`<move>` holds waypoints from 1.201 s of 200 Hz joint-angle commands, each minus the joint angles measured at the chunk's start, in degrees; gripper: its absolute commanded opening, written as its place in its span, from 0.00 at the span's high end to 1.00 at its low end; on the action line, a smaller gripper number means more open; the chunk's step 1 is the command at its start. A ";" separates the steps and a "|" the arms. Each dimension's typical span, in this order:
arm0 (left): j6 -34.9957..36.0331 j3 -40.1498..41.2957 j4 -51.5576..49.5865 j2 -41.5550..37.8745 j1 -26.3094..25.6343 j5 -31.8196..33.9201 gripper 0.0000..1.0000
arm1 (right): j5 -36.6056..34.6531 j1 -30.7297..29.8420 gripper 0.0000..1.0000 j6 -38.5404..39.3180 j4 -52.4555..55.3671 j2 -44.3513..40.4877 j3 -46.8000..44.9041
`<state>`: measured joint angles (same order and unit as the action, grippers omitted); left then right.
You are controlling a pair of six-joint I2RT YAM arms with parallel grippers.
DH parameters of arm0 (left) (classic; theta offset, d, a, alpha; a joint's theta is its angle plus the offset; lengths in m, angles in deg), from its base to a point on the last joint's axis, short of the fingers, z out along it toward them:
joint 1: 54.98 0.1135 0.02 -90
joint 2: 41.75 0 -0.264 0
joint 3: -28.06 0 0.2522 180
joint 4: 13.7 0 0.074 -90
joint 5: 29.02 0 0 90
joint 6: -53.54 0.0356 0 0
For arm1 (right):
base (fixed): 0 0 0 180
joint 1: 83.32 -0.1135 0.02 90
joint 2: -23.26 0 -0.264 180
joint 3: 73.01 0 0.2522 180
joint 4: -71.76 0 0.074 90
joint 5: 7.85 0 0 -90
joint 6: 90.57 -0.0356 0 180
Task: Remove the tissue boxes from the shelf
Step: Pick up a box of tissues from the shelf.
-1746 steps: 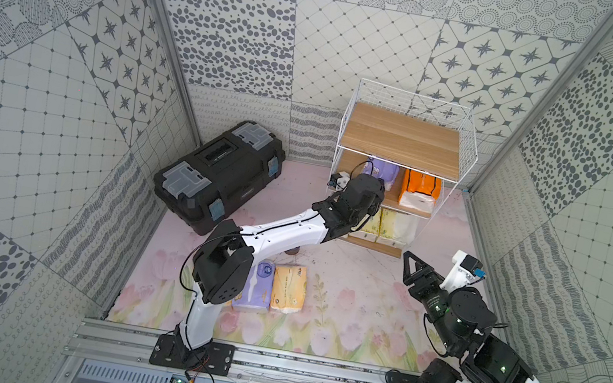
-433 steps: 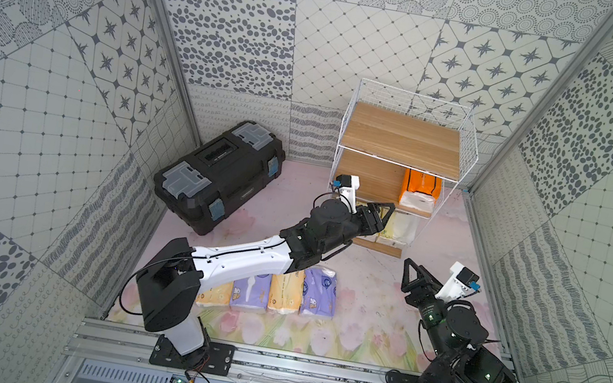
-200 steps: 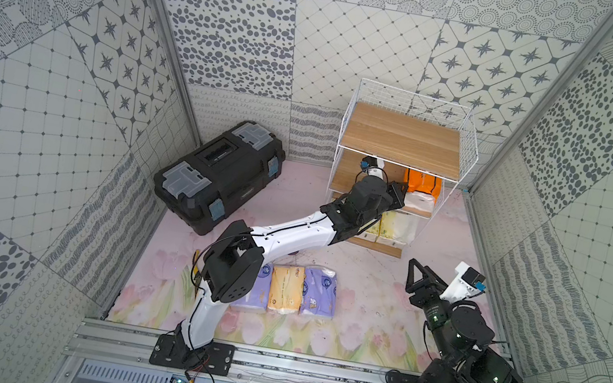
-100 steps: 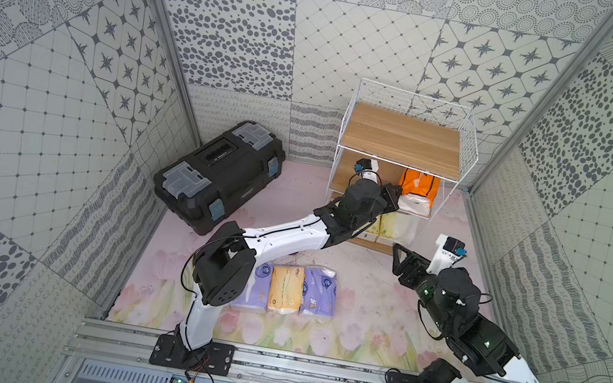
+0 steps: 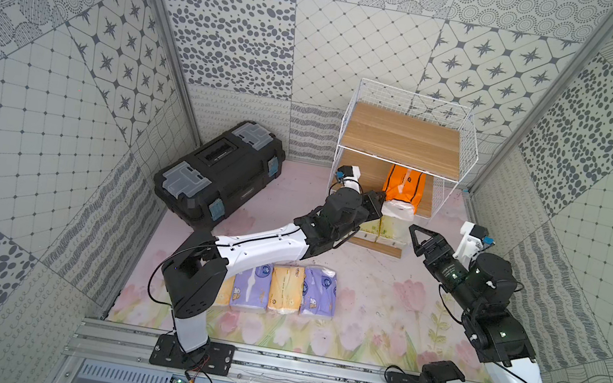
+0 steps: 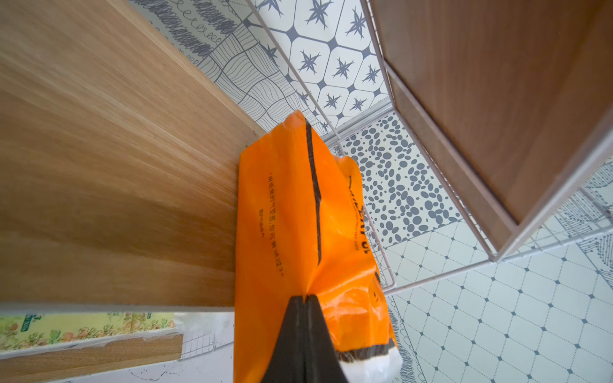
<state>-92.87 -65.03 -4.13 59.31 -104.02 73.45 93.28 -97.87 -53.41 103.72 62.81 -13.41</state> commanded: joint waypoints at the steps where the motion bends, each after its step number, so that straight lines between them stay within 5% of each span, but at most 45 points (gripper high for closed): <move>1: -0.23 1.90 4.97 -2.44 -0.60 1.68 1.00 | 6.79 2.15 0.07 -7.66 -11.91 2.21 -1.98; 96: -1.74 5.23 5.50 -4.78 -1.41 2.03 1.00 | 5.95 2.68 0.04 -14.26 -25.76 13.43 -3.73; 141: -2.39 6.12 5.33 -5.43 -1.92 2.12 1.00 | 7.34 2.60 0.16 -14.99 -27.92 16.92 -3.05; 172: -3.10 6.61 5.23 -5.78 -2.03 1.55 1.00 | 8.29 2.58 0.34 -15.08 -28.94 17.67 -3.30; 240: -2.25 10.75 6.56 -10.98 -1.96 -0.59 0.45 | 11.40 2.68 0.65 -13.50 -27.81 14.82 -4.44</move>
<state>-95.97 -56.55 -1.92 51.92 -105.81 74.54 102.38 -95.44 -68.36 78.04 79.92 -17.08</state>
